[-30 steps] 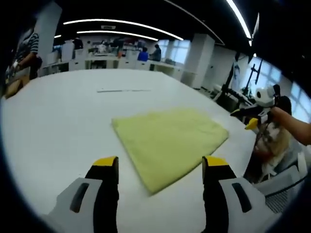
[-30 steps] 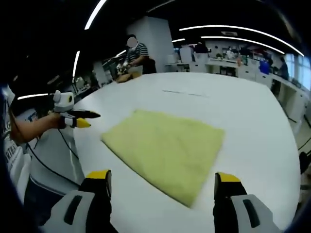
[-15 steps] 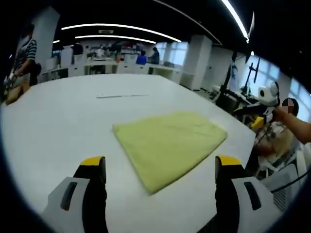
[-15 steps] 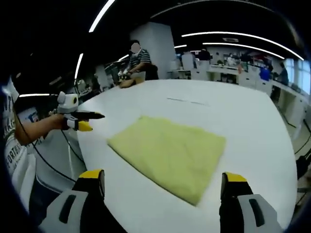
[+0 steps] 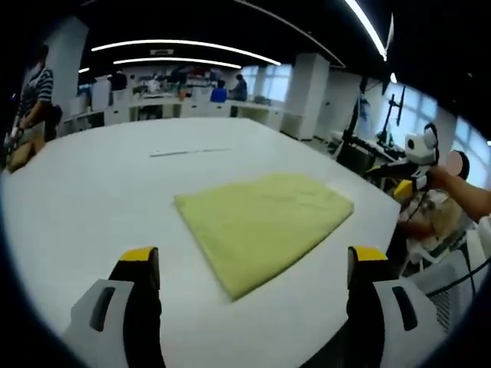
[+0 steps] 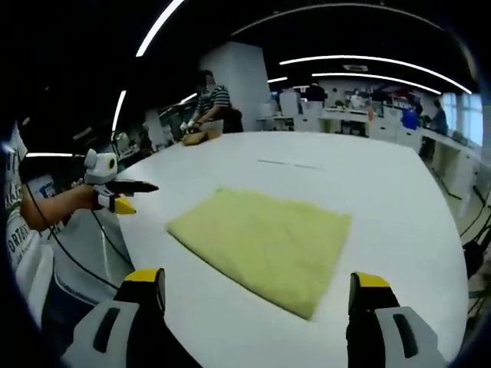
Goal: Fold the garment on the visible template until the final outline fits inside the template.
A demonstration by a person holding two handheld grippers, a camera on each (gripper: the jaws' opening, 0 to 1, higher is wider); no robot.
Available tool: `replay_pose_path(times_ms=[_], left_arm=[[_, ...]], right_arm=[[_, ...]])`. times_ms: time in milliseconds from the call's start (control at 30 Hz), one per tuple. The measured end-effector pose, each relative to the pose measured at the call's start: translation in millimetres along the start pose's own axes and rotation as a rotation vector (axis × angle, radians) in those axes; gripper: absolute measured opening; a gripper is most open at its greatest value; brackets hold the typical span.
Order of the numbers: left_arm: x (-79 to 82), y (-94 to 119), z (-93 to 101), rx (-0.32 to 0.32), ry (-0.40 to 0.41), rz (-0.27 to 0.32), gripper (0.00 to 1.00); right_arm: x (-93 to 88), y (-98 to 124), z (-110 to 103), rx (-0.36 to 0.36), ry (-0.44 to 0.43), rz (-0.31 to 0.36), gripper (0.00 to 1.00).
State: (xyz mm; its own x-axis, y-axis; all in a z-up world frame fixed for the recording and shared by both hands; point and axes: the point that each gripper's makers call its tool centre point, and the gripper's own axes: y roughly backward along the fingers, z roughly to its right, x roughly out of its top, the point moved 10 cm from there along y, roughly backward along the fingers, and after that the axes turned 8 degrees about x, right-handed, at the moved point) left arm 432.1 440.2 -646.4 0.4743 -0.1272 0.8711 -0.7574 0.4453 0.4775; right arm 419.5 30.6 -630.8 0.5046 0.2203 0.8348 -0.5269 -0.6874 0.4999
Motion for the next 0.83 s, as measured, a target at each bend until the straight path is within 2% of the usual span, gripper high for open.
replay_pose_path(times_ms=[333,833], left_arm=[[0.6,3.4,2.5,0.009,-0.025,0.001,0.99],[-0.6,2.8,1.3,0.002,-0.039,-0.01,0.99]], right_arm=[[0.7,-1.4,-3.5,0.003,0.02,-0.004,0.99],[-4.4,2.4,-4.1,-0.021,-0.009,-0.004,0.99]])
